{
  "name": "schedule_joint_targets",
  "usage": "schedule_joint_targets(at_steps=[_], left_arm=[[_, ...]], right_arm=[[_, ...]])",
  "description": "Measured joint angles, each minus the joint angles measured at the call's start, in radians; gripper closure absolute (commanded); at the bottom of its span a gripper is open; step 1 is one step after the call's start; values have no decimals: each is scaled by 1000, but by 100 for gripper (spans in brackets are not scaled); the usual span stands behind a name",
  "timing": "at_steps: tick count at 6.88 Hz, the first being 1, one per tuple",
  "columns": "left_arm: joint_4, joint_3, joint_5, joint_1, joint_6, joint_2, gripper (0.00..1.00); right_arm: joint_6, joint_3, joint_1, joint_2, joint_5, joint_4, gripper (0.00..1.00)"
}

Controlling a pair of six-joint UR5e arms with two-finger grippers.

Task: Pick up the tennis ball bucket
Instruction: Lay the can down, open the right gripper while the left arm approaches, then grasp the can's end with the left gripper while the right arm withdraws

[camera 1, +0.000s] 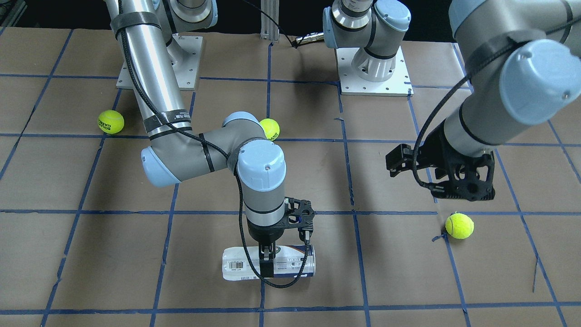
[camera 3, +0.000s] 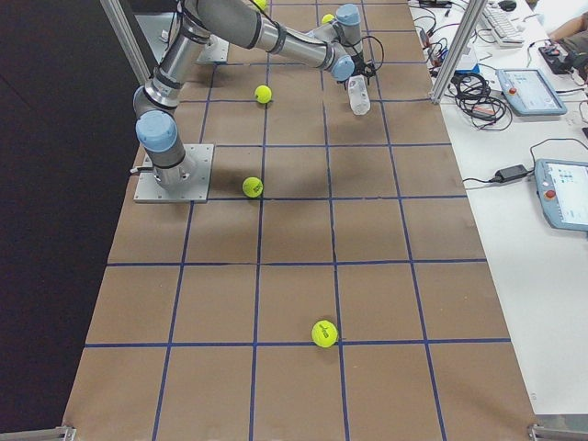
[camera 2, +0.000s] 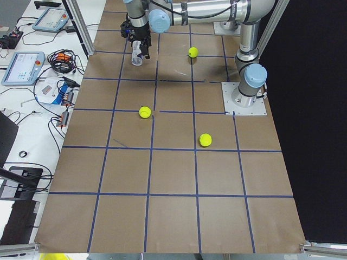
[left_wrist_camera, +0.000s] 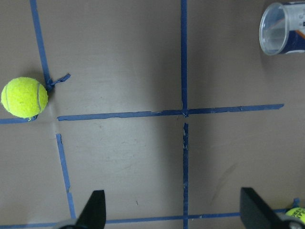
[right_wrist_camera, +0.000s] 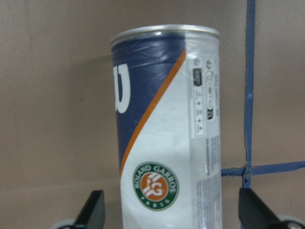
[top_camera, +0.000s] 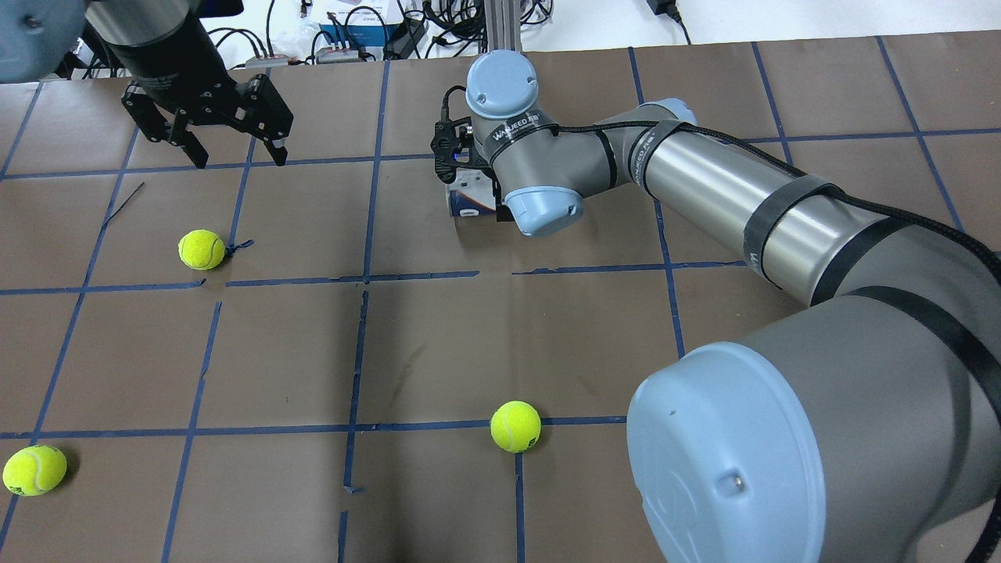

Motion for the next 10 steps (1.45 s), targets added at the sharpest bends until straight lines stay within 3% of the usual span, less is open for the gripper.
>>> schedule_joint_targets(at_steps=[3, 5, 7, 8, 10], left_arm=[[151, 10, -178, -12, -35, -174, 0], [257, 8, -391, -49, -101, -277, 0], [317, -3, -476, -69, -107, -332, 0], [353, -6, -503, -80, -110, -352, 5], [398, -7, -563, -93, -119, -373, 39]], right_arm=[[27, -34, -95, -74, 25, 22, 0], [115, -35, -173, -155, 35, 102, 0], [227, -27, -262, -242, 62, 242, 0], [298, -25, -320, -294, 104, 341, 0], [505, -23, -387, -408, 135, 552, 0]])
